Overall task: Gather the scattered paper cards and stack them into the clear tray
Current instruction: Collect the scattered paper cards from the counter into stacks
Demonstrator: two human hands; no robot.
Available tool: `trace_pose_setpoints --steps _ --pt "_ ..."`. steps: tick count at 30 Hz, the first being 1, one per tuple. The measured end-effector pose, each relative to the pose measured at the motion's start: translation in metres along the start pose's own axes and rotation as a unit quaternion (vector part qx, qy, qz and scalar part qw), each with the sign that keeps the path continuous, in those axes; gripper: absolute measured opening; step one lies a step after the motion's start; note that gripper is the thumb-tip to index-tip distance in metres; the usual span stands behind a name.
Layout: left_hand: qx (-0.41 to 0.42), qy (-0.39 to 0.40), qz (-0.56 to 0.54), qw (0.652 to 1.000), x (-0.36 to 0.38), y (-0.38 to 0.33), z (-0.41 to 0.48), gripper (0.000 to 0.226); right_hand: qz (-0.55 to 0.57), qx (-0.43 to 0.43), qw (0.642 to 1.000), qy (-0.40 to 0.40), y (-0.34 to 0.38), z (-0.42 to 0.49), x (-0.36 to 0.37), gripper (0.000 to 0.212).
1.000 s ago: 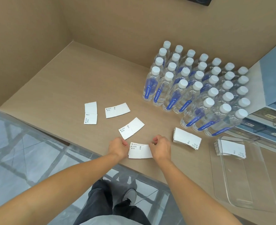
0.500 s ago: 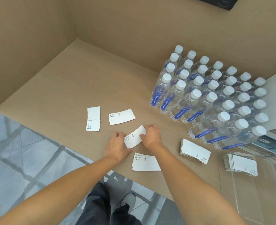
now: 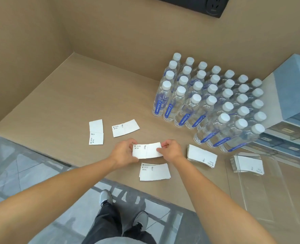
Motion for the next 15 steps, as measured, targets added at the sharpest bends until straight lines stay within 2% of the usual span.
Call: trace_pose_setpoints --steps 4,6,10,12,15 --pt "0.022 0.043 0.126 0.991 0.029 -0.004 -0.016 0.054 -0.001 0.022 1.0 0.012 -0.033 -0.02 0.001 0.016" --pt "0.024 0.057 0.177 0.982 0.044 0.003 -0.023 0.057 -0.025 0.023 0.999 0.012 -0.046 -0.028 0.005 0.01" --pt "0.019 0.069 0.186 0.98 0.066 0.021 -0.031 0.058 -0.05 0.026 0.998 0.014 -0.068 -0.034 0.021 0.018" --pt "0.01 0.072 0.18 0.981 0.072 0.03 -0.032 0.06 -0.056 0.025 0.998 0.005 -0.073 -0.036 0.025 0.01" --pt "0.001 0.066 0.173 0.983 0.074 0.035 -0.032 0.061 -0.063 0.022 0.998 -0.006 -0.073 -0.037 0.027 0.01"
Point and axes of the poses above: each hand's wrist, its own z-axis towards the middle knuckle, its own x-axis out of the palm, y = z × x, the point moved 10 cm from there along z, towards the middle knuckle, and after that the axes turned 13 degrees about -z, right-handed, at the moved point
